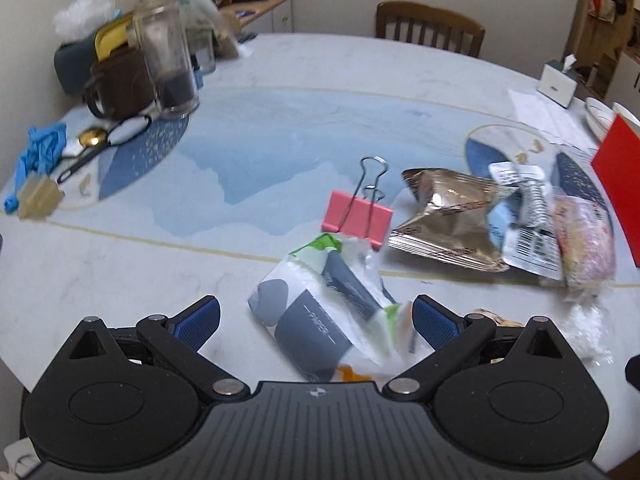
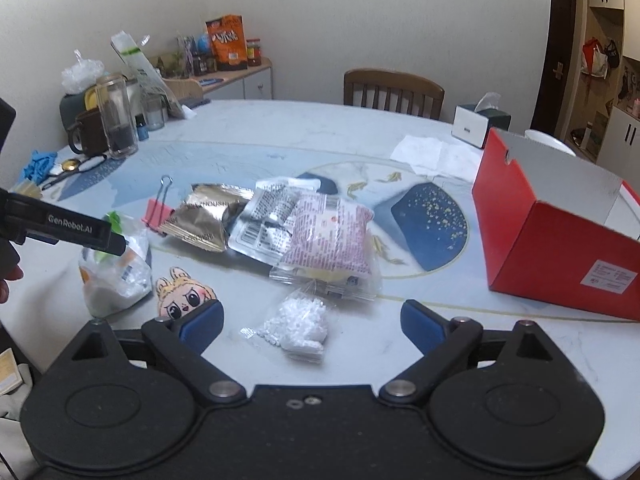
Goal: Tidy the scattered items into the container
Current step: 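Grasp the grey tissue pack with the left tool while the right tool grasps the bead bag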
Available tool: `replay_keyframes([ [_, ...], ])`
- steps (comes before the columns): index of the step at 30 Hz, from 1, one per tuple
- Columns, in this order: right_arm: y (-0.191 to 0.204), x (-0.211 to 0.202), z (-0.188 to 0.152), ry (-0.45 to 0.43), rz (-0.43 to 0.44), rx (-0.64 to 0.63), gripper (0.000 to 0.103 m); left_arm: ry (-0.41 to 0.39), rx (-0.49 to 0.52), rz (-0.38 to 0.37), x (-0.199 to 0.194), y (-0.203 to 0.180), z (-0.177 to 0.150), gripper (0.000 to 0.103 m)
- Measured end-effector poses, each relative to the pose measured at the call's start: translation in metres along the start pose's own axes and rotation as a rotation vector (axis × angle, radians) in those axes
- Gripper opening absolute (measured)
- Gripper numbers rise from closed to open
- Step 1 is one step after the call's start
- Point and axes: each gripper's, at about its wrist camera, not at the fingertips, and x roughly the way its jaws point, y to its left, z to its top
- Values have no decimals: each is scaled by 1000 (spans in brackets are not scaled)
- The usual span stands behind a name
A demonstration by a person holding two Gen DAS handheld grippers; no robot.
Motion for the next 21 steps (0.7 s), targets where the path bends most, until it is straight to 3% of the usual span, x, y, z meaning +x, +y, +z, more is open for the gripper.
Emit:
replay_keyframes([
  [21, 9, 65, -1, 140, -31, 54, 81, 80, 64, -123, 44, 1, 1, 100],
])
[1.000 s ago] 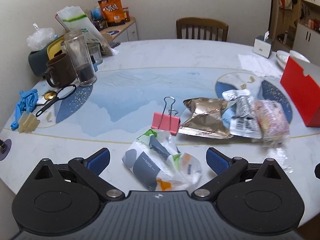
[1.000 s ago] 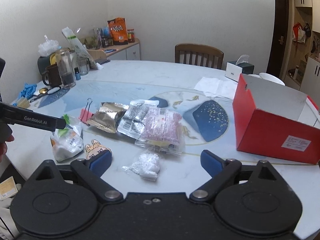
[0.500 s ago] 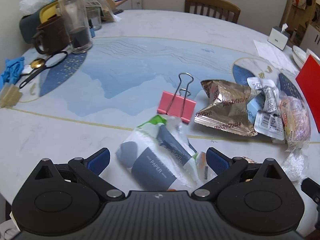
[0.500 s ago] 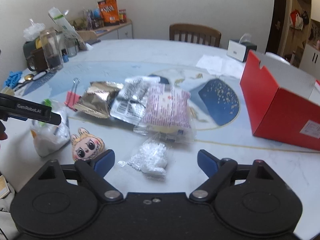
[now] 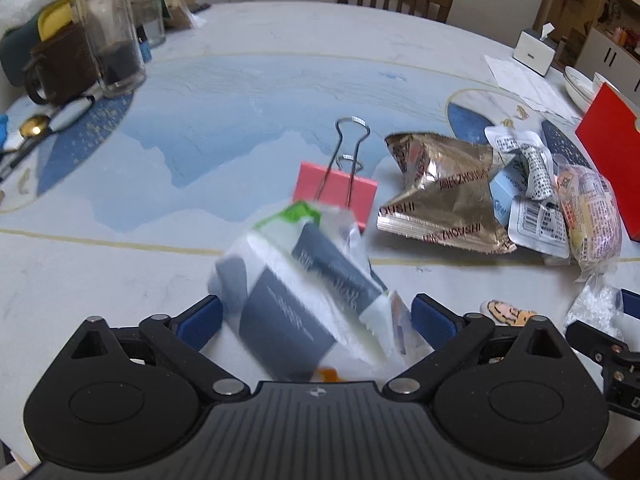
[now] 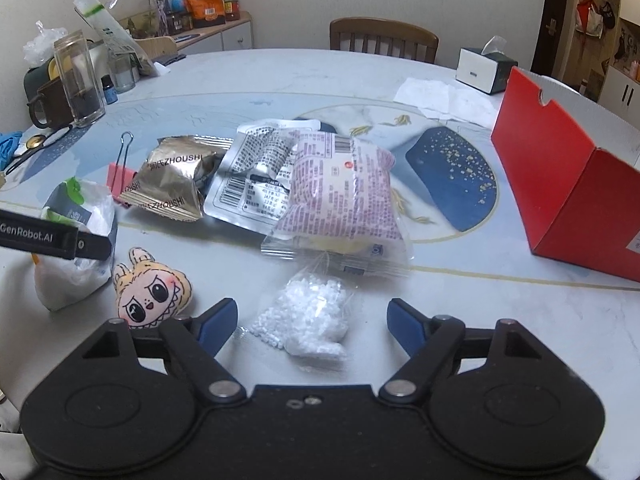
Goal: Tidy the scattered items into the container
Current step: 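Grasp the grey tissue pack with the left tool while the right tool grasps the bead bag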
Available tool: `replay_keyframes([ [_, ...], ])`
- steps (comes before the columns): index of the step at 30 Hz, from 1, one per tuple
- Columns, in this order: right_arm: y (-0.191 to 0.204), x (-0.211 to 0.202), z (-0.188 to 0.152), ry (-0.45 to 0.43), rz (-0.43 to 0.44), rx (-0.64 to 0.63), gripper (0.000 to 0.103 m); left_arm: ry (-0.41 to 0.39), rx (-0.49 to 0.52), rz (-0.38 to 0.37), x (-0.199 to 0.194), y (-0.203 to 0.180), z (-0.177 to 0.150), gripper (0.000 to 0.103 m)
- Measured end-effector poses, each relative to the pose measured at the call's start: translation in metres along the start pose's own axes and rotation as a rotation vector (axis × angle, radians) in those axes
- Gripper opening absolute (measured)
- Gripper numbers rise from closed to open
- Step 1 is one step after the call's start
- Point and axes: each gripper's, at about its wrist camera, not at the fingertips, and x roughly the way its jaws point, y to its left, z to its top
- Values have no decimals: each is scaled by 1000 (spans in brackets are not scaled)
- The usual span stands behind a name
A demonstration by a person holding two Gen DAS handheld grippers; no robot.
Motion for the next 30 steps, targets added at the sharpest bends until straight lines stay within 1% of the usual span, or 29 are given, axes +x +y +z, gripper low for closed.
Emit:
replay_keyframes([
  [4, 0, 4, 2, 14, -2, 3, 75, -18, 34, -18, -2, 0, -3, 95],
  [7, 0, 7, 3, 23, -3, 7, 73, -22, 46, -36, -4, 1, -2, 89],
  [9, 0, 8, 4, 27, -5, 9, 70, -27, 57, -43, -5, 2, -2, 83],
  [10, 0, 8, 5, 29, -6, 10, 69, -28, 61, -48, -5, 2, -2, 82],
  [14, -2, 9, 6, 35, -4, 17, 61, -40, 75, -66, -8, 5, -3, 69],
  [18, -3, 6, 6, 35, -4, 29, 55, -49, 83, -85, -10, 9, -3, 57],
  [19, -4, 5, 6, 36, -2, 32, 52, -49, 83, -90, -11, 10, -2, 56],
  [20, -4, 4, 6, 37, -1, 33, 46, -50, 86, -92, -11, 10, -2, 53],
  [21, -4, 3, 6, 36, -2, 34, 44, -52, 89, -95, -12, 11, -2, 50],
  [28, -10, -11, 4, 25, -23, 45, 36, -64, 125, -127, -18, 11, -5, 42],
  [30, -12, -17, 3, 20, -31, 51, 35, -71, 144, -136, -21, 9, -6, 41],
])
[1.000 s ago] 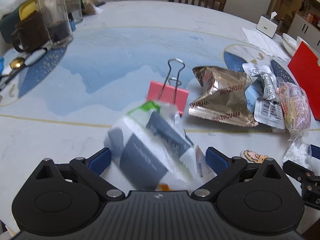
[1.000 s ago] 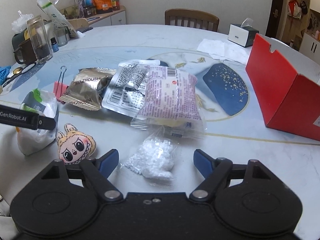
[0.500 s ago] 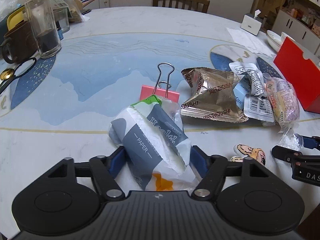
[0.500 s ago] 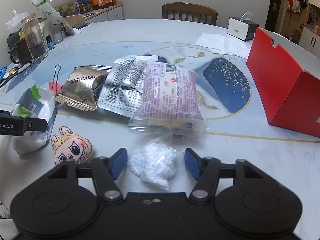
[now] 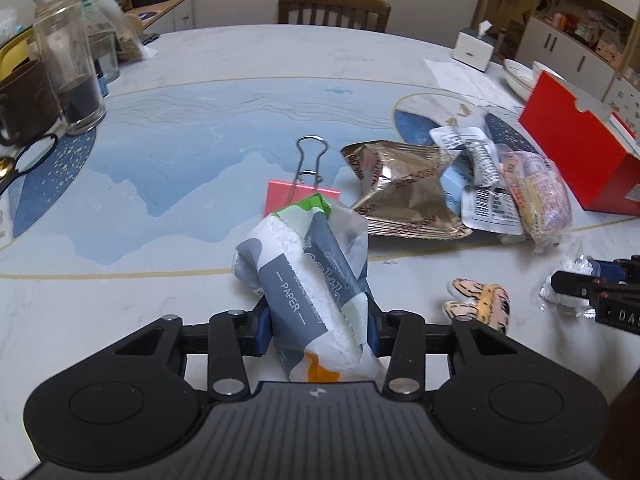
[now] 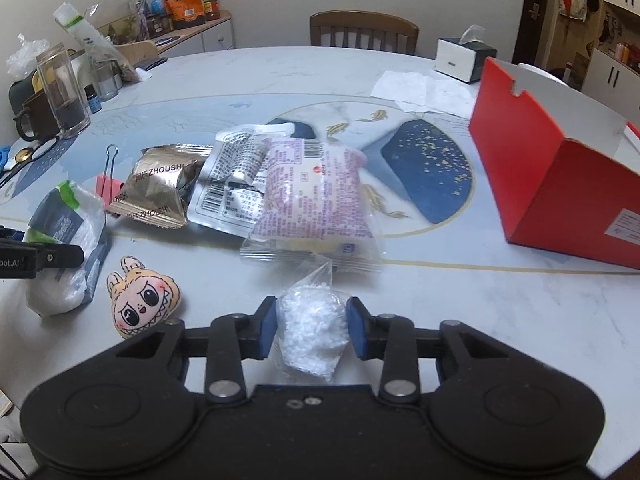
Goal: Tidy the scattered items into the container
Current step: 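Grasp the grey tissue pack with the left tool while the right tool grasps the bead bag, then carry the tissue pack and bead bag over the red box with both tools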
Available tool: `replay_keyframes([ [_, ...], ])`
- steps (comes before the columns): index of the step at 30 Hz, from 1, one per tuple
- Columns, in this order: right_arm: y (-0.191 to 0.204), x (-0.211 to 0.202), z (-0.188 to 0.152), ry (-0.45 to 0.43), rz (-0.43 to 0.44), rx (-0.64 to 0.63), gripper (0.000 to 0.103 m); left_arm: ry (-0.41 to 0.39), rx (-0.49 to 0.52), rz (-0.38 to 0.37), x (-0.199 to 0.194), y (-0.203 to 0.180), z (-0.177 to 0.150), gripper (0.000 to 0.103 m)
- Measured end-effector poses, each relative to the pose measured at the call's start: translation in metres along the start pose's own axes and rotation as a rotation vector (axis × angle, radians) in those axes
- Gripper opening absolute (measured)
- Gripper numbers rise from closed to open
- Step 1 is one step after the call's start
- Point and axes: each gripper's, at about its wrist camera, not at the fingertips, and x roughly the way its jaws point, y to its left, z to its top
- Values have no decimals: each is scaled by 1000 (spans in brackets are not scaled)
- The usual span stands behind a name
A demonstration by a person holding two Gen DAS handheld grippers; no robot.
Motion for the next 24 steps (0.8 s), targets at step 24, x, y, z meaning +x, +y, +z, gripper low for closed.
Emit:
replay_keyframes([
  [24, -24, -64, 21, -96, -64, 71, 35, -92, 135, -103, -49, -31, 24, 39],
])
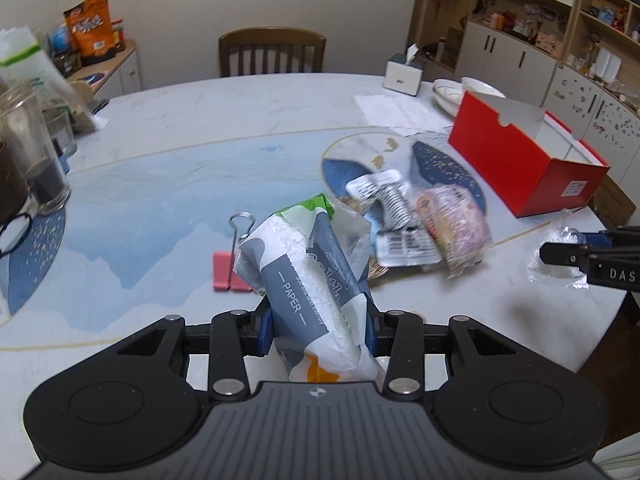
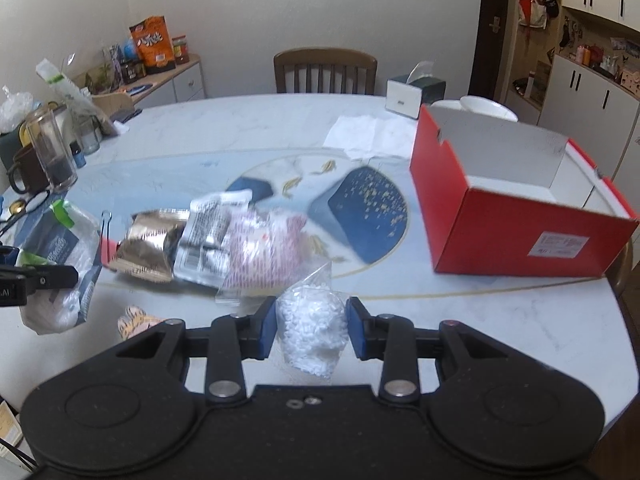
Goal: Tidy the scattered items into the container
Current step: 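Carry the tissue pack and bead bag over the red box with both tools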
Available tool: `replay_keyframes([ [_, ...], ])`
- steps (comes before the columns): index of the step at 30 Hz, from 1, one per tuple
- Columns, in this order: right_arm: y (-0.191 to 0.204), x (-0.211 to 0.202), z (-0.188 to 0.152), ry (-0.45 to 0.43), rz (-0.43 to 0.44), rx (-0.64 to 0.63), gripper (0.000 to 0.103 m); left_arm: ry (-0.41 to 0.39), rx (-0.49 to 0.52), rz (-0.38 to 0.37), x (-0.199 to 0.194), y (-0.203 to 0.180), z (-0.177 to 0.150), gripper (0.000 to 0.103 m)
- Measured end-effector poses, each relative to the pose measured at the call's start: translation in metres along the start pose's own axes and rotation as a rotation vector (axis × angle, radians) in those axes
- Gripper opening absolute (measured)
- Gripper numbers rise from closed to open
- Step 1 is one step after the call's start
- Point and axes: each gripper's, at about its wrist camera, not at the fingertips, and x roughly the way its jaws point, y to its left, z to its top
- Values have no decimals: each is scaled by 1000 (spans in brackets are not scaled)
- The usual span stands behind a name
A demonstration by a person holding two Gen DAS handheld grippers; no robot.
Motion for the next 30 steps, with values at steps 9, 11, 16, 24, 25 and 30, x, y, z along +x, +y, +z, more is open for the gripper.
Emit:
replay_keyframes([
  [9, -30, -21, 26, -63, 0, 24, 35, -15, 45, -45, -5, -29, 27, 39],
  [11, -40, -23, 33, -76, 4, 24, 35, -22, 50, -51, -5, -38, 35, 39],
  [16, -66, -25, 46, -96, 11, 12, 35, -45, 69, -68, -2, -66, 56, 39],
  [24, -116, -25, 65, -118, 19, -1, 35, -65, 114, -89, 14, -124, 88, 39],
  [25, -123, -25, 68, -122, 17, -4, 35, -66, 121, -93, 17, -131, 91, 39],
  [30, -156, -20, 79, -133, 16, -11, 35, -71, 158, -106, 31, -170, 109, 40],
])
